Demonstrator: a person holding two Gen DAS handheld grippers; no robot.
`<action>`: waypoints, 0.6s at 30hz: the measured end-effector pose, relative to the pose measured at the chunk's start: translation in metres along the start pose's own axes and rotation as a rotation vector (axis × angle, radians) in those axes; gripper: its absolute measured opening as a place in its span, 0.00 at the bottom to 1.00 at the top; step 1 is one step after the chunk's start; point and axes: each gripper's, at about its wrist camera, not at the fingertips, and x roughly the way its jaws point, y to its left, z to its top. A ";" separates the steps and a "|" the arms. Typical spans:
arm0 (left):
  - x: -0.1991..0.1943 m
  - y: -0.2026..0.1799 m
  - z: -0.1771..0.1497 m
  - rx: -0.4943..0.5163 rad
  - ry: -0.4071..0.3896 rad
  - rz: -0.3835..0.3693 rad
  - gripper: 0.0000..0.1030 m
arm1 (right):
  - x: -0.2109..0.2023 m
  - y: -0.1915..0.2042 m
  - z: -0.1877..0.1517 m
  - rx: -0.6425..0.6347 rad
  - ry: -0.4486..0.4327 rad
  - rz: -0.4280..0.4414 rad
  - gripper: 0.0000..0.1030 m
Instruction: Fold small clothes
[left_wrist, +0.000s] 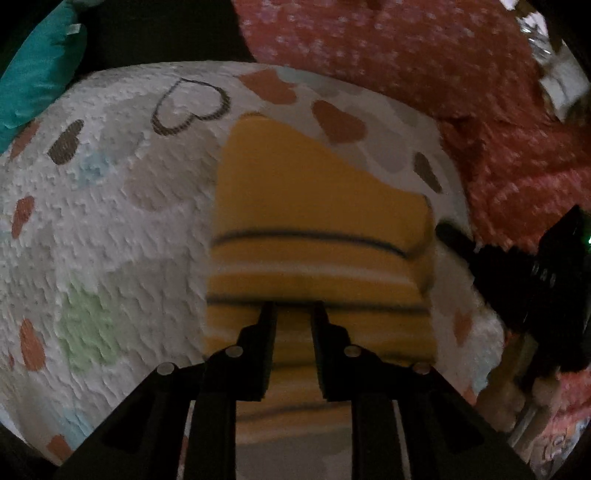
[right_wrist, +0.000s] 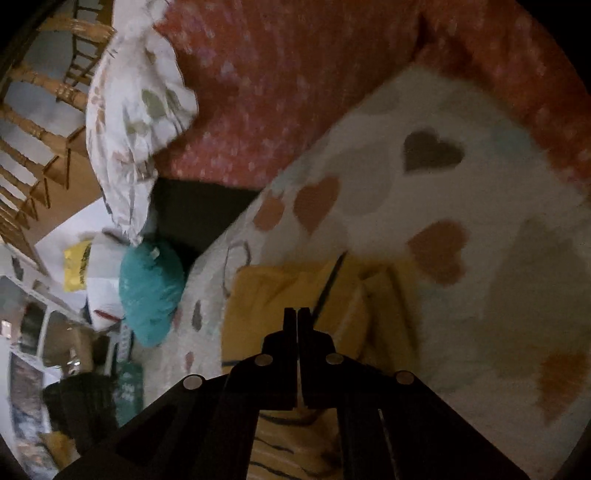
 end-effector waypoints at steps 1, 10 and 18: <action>0.005 0.000 0.004 -0.003 0.000 0.005 0.18 | 0.012 -0.008 -0.002 0.019 0.028 -0.037 0.03; 0.032 -0.010 0.017 0.114 0.003 0.115 0.19 | 0.014 -0.046 0.001 0.074 0.001 -0.422 0.18; -0.012 -0.016 0.002 0.202 -0.070 0.206 0.19 | -0.026 -0.005 -0.006 -0.025 -0.178 -0.325 0.38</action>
